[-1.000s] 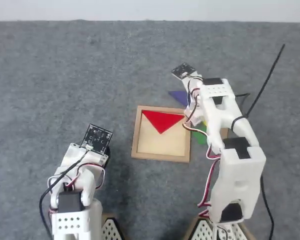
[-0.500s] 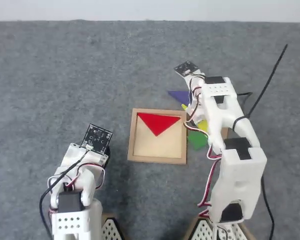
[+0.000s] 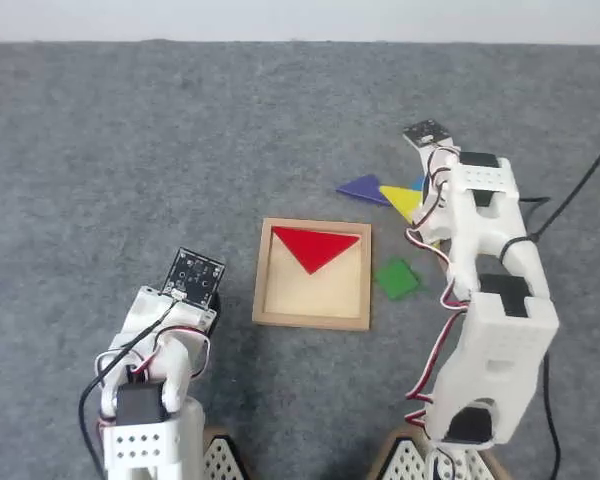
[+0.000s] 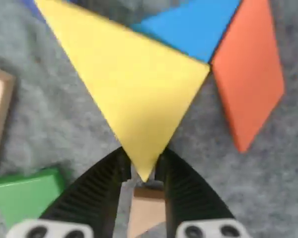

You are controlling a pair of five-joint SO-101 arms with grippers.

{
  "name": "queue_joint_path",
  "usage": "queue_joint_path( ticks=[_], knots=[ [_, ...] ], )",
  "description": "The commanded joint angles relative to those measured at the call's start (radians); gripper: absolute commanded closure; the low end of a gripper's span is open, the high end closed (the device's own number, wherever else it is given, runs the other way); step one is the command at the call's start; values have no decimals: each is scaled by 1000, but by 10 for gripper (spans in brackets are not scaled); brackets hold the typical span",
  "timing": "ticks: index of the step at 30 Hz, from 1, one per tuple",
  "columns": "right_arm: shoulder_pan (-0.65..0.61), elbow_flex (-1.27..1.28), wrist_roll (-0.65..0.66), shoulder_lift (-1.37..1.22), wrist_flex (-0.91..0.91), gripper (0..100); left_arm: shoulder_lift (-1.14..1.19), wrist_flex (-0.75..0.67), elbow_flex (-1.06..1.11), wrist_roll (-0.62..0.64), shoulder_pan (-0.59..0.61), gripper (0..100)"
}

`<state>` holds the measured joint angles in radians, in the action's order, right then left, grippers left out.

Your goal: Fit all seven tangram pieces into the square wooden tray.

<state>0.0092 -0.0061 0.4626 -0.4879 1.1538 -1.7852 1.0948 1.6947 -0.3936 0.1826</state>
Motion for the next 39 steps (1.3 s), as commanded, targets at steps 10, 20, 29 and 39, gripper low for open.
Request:
queue_joint_path(
  ticks=[10,20,29,39],
  knots=[
    [-21,-34,11,151,-10,830,-12,6,-10,6,-3,808],
    [-143,-37,-41,90,-326,724,-12,6,-10,6,-3,808],
    [-113,-37,-94,-59,-460,724,-12,6,-10,6,-3,808],
    [-94,-37,-38,-1,-107,724,-12,6,-10,6,-3,808]
  ],
)
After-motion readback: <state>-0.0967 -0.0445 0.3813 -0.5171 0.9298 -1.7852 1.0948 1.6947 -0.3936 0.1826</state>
